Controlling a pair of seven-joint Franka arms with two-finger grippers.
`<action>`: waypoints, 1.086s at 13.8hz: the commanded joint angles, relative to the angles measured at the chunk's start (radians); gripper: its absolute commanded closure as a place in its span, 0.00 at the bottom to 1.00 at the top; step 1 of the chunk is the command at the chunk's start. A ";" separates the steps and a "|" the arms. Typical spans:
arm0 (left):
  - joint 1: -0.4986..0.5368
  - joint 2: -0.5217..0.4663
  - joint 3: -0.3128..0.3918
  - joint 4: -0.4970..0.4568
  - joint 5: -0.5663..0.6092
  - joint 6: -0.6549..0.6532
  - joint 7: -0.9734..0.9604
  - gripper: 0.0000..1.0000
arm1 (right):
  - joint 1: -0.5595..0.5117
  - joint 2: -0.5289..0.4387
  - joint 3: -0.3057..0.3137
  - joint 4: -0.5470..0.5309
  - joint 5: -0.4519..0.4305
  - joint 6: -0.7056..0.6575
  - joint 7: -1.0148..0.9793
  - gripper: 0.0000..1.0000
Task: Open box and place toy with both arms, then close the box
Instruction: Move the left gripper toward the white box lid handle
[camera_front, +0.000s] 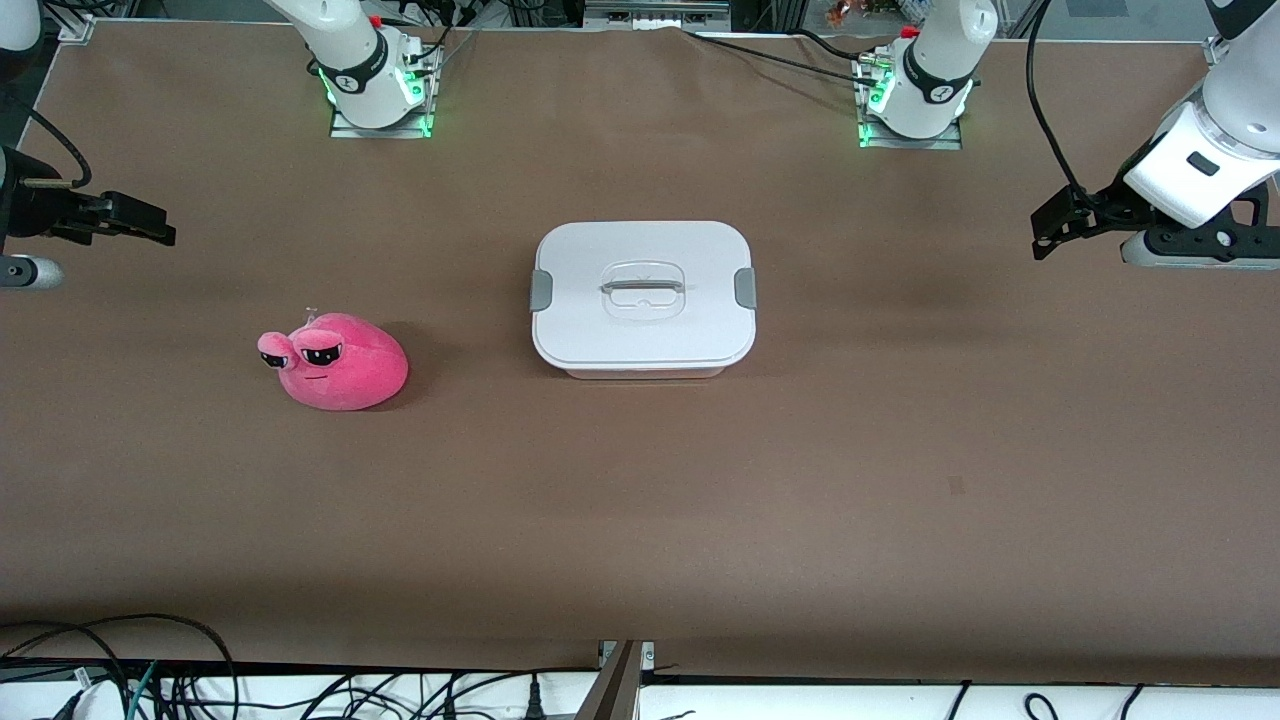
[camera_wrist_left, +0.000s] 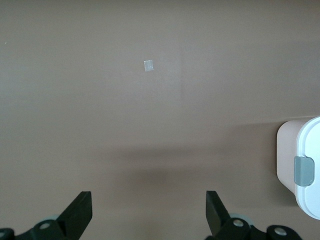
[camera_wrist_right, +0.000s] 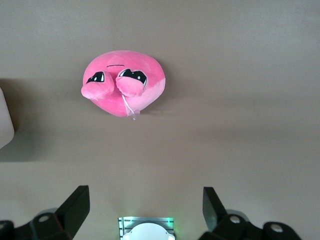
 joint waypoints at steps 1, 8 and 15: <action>0.020 -0.001 -0.007 0.009 0.015 -0.011 -0.002 0.00 | -0.001 -0.009 0.004 -0.006 -0.016 0.006 -0.016 0.00; 0.020 0.005 -0.012 0.022 0.011 -0.039 -0.007 0.00 | -0.002 -0.009 0.004 -0.006 -0.017 0.003 -0.016 0.00; -0.015 0.005 -0.027 0.023 0.008 -0.076 -0.001 0.00 | -0.002 -0.008 0.004 -0.006 -0.016 0.005 -0.016 0.00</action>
